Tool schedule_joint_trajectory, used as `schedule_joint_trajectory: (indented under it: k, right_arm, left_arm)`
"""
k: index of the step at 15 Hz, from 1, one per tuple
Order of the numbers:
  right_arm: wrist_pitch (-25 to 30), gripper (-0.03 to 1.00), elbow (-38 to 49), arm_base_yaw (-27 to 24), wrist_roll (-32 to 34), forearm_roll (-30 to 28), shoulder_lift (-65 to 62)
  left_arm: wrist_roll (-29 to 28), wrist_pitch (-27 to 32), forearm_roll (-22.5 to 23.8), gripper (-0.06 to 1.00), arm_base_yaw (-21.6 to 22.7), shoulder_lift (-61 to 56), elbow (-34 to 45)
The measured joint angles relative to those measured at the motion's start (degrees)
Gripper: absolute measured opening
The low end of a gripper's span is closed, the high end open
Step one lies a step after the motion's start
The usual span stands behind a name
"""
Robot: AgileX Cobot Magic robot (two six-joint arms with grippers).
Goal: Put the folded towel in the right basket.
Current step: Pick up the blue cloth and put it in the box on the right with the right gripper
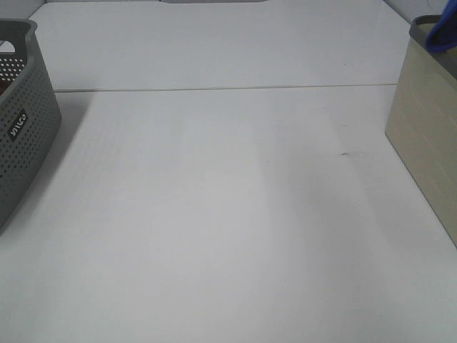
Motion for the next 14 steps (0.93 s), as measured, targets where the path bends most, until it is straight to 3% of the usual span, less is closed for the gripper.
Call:
schedule_joint_trajectory:
  k: [4,7,11,12,13,14]
  right_arm:
    - [0.46,0.09,0.17,-1.78,-1.95,-10.31,-0.11]
    - [0.57,0.09,3.61,-1.78,-2.46,-10.60,-0.06]
    - [0.63,0.11,16.04,-1.78,0.86,-11.75,0.00]
    - [0.63,0.20,17.82,-1.78,2.52,-12.32,0.00]
    - [0.63,0.39,18.74,-1.78,3.27,-13.24,0.00]
    - [0.57,0.84,18.79,-1.78,3.21,-13.98,-0.11]
  left_arm:
    - [0.00,0.00,0.00,0.99,0.00,0.00,0.00]
    - [0.00,0.00,0.00,0.99,0.00,0.00,0.00]
    - [0.00,0.00,0.00,0.99,0.00,0.00,0.00]
    - [0.00,0.00,0.00,0.99,0.00,0.00,0.00]
    - [0.00,0.00,0.00,0.99,0.00,0.00,0.00]
    - [0.00,0.00,0.00,0.99,0.00,0.00,0.00]
